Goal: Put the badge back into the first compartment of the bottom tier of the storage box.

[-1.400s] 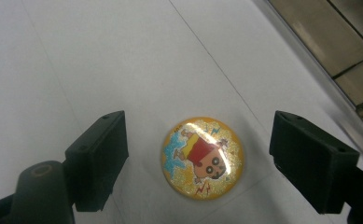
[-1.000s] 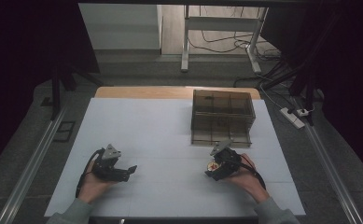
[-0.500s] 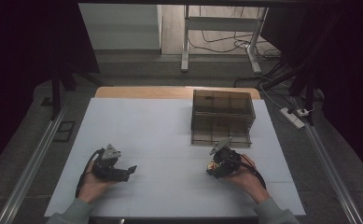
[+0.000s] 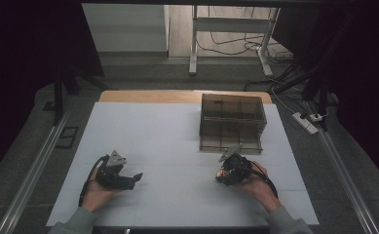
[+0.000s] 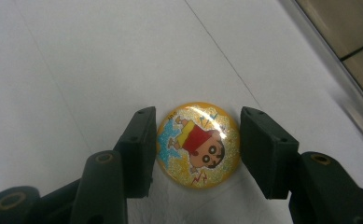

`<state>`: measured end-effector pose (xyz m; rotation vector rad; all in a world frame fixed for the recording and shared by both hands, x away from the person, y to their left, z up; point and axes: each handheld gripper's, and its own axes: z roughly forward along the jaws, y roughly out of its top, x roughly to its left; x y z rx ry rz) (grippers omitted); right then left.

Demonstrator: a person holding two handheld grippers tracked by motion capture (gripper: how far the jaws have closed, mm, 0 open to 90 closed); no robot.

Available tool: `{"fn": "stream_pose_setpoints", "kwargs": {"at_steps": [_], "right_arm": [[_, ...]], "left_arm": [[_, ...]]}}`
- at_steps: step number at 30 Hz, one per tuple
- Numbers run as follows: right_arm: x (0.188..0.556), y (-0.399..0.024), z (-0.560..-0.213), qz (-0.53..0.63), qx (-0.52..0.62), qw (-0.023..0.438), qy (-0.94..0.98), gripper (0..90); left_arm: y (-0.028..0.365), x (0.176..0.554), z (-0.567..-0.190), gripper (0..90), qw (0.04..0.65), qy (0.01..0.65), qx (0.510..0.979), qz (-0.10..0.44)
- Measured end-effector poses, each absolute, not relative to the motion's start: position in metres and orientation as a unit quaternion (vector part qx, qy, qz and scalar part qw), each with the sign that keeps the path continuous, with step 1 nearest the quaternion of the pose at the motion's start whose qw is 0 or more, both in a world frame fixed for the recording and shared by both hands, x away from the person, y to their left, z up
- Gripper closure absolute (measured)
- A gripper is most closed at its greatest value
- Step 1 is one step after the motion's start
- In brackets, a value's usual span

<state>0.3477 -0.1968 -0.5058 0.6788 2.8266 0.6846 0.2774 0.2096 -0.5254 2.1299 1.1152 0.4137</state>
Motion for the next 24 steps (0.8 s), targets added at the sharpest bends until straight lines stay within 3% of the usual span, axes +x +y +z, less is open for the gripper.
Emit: {"fn": "stream_pose_setpoints", "kwargs": {"at_steps": [24], "right_arm": [[0.346,-0.211,-0.485,0.291,0.237,0.104,0.921,47.0]], "left_arm": [[0.209,0.278,-0.526,12.8,0.342,0.429,0.821,0.160]]}}
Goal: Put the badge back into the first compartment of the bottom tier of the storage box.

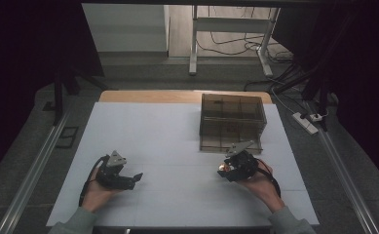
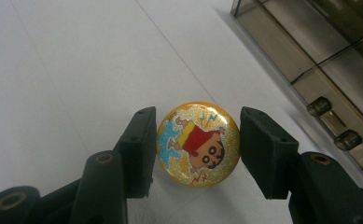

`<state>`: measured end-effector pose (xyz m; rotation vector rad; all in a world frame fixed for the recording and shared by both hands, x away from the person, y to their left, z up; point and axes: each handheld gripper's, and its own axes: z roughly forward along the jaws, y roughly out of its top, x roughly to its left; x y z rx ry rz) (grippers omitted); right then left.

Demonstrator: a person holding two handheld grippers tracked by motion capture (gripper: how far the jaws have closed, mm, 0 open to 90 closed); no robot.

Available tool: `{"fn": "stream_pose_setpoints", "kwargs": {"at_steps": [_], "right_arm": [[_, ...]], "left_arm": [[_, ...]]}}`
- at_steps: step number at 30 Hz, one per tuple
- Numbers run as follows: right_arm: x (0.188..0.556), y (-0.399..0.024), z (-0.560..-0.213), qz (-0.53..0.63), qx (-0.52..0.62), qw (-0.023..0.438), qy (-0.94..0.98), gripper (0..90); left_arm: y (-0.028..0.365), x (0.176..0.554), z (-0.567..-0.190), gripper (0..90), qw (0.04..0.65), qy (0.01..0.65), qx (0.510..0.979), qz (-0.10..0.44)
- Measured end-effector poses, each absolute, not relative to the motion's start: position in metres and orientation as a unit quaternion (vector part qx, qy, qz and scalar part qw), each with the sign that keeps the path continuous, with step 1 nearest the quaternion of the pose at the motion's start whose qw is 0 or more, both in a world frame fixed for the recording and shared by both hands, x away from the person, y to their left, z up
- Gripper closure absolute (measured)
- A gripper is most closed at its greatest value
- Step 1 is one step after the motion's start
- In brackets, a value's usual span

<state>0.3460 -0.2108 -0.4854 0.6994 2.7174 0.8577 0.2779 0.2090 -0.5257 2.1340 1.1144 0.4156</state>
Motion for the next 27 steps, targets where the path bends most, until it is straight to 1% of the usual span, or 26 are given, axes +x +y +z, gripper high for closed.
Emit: {"fn": "stream_pose_setpoints", "kwargs": {"at_steps": [27], "right_arm": [[0.344,-0.224,-0.471,0.330,0.253,0.140,0.899,47.0]], "left_arm": [[0.209,0.278,-0.526,12.8,0.338,0.428,0.822,0.161]]}}
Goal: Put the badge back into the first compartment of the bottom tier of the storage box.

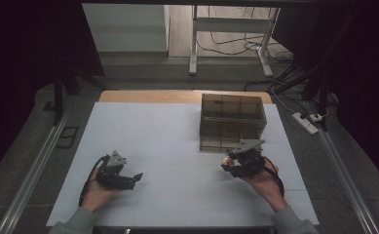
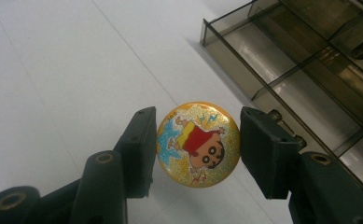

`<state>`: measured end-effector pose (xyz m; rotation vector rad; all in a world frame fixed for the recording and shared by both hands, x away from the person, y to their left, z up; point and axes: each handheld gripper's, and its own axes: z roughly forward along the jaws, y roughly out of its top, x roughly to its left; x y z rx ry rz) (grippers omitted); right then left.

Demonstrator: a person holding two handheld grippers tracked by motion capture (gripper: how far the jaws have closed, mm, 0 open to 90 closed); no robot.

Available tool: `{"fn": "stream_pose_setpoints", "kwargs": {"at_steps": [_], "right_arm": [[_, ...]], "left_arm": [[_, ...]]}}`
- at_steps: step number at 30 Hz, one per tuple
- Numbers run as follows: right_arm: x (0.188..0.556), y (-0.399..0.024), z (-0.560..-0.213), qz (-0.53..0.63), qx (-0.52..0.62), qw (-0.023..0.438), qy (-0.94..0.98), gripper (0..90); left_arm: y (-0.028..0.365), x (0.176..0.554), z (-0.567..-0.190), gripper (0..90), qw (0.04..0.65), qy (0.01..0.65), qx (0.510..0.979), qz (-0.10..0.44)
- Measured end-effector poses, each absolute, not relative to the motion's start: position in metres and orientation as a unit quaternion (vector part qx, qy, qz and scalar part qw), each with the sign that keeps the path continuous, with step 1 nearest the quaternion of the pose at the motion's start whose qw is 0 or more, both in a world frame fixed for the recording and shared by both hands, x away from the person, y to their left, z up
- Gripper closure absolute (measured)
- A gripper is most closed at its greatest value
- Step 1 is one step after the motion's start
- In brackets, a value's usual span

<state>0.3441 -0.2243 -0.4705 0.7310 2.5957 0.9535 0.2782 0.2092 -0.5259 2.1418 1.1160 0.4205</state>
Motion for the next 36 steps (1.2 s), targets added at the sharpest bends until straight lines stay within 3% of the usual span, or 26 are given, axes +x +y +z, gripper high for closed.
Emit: {"fn": "stream_pose_setpoints", "kwargs": {"at_steps": [36], "right_arm": [[0.354,-0.224,-0.457,0.357,0.256,0.163,0.884,46.9]], "left_arm": [[0.210,0.278,-0.525,12.8,0.342,0.430,0.820,0.163]]}}
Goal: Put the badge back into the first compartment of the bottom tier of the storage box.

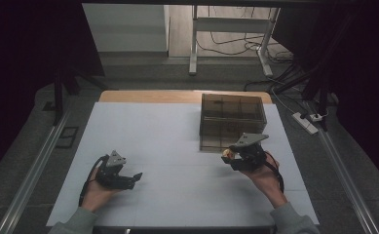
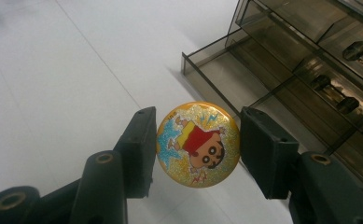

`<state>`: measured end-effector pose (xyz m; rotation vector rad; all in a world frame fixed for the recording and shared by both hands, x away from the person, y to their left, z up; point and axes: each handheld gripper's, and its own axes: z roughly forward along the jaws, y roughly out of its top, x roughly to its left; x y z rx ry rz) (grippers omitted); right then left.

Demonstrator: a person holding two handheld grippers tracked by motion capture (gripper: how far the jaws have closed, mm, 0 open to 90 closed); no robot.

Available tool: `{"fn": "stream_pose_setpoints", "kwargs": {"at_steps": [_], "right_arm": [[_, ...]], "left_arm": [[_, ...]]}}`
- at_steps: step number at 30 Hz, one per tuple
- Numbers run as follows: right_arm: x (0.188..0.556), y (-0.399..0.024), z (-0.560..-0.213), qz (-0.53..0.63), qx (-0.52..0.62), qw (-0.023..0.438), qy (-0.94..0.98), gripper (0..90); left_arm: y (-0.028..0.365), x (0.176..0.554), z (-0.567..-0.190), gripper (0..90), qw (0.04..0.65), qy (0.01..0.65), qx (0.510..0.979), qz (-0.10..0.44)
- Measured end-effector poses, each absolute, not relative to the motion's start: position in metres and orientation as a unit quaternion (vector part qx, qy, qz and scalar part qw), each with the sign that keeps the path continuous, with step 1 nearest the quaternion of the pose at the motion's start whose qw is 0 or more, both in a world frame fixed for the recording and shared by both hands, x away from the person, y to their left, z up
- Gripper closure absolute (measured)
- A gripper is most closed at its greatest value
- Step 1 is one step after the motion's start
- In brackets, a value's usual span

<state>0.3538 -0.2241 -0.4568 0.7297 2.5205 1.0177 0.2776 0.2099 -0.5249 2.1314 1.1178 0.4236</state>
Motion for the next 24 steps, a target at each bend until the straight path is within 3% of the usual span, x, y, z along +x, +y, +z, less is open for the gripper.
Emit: {"fn": "stream_pose_setpoints", "kwargs": {"at_steps": [24], "right_arm": [[0.371,-0.217,-0.455,0.362,0.258,0.176,0.878,46.9]], "left_arm": [[0.210,0.278,-0.525,12.8,0.341,0.429,0.820,0.164]]}}
